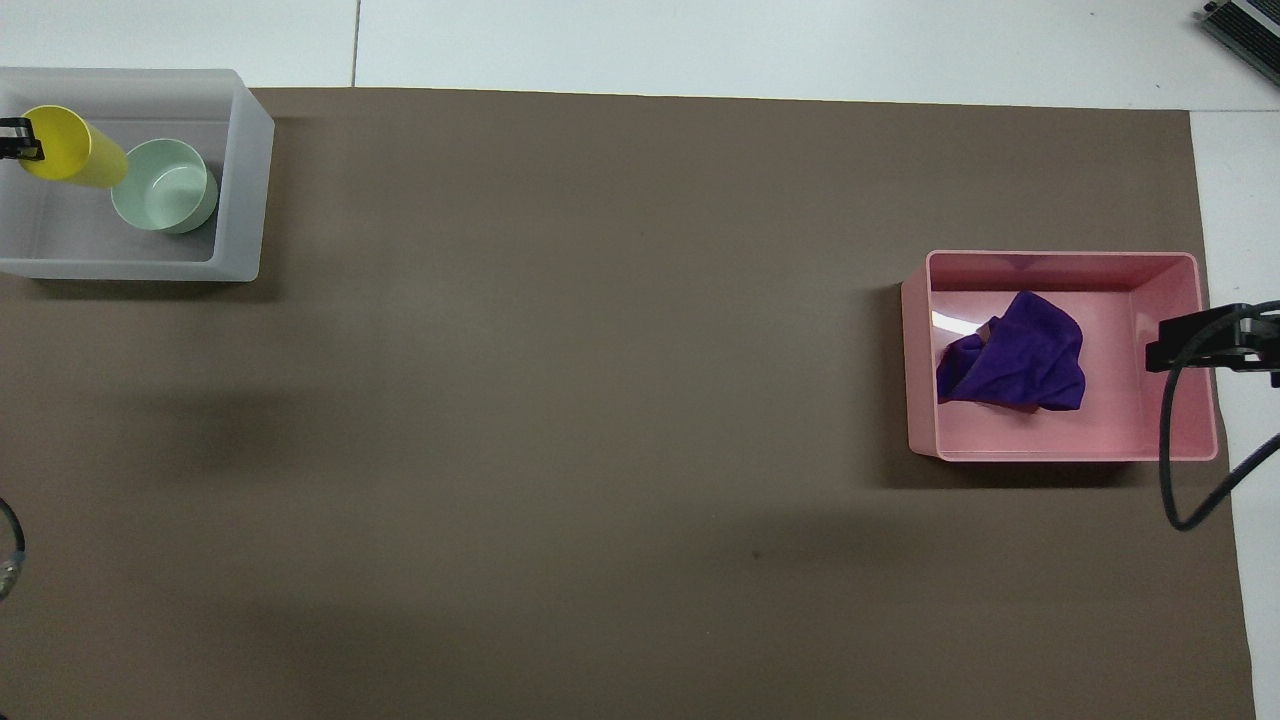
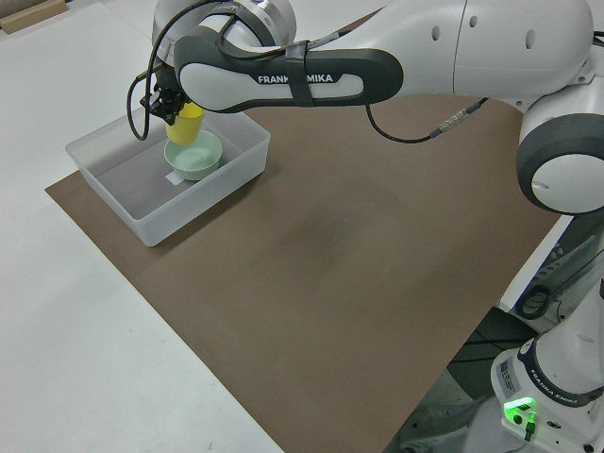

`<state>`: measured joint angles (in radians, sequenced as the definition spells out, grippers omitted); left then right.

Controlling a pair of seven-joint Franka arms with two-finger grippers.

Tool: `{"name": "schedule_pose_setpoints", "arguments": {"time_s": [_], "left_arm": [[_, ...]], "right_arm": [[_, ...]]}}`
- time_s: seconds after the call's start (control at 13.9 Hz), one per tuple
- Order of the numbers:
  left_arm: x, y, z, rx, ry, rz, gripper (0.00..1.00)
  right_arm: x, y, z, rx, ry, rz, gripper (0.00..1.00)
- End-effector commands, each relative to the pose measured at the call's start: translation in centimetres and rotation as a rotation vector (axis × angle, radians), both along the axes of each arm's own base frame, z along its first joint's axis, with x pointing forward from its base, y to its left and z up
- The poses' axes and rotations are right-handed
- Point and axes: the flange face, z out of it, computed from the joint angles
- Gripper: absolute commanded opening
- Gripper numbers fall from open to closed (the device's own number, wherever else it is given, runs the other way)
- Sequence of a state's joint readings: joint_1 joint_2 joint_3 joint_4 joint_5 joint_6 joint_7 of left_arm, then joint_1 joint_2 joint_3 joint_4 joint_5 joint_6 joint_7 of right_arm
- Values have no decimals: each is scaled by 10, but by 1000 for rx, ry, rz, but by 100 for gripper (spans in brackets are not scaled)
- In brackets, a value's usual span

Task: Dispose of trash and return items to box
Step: 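Lower the yellow cup into the green bowl with the left gripper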

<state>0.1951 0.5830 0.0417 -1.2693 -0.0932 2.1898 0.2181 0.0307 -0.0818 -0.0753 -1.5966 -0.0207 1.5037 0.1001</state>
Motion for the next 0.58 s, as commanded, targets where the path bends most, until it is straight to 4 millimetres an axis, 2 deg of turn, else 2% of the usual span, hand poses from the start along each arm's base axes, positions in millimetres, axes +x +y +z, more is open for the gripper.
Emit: {"name": "schedule_pose_setpoints", "arguments": {"time_s": [0.0, 0.22, 0.29, 0.5], "left_arm": [[11, -1, 0, -17, -17, -6, 0], [15, -12, -7, -22, -30, -9, 0], [17, -20, -17, -29, -24, -3, 0], [13, -19, -37, -31, -18, 10, 0]], "right_arm": [[-8, -3, 2, 17, 2, -17, 100], [-8, -3, 1, 17, 3, -17, 100], [-8, -3, 0, 17, 6, -17, 100], [-8, -3, 0, 17, 6, -17, 100]]}}
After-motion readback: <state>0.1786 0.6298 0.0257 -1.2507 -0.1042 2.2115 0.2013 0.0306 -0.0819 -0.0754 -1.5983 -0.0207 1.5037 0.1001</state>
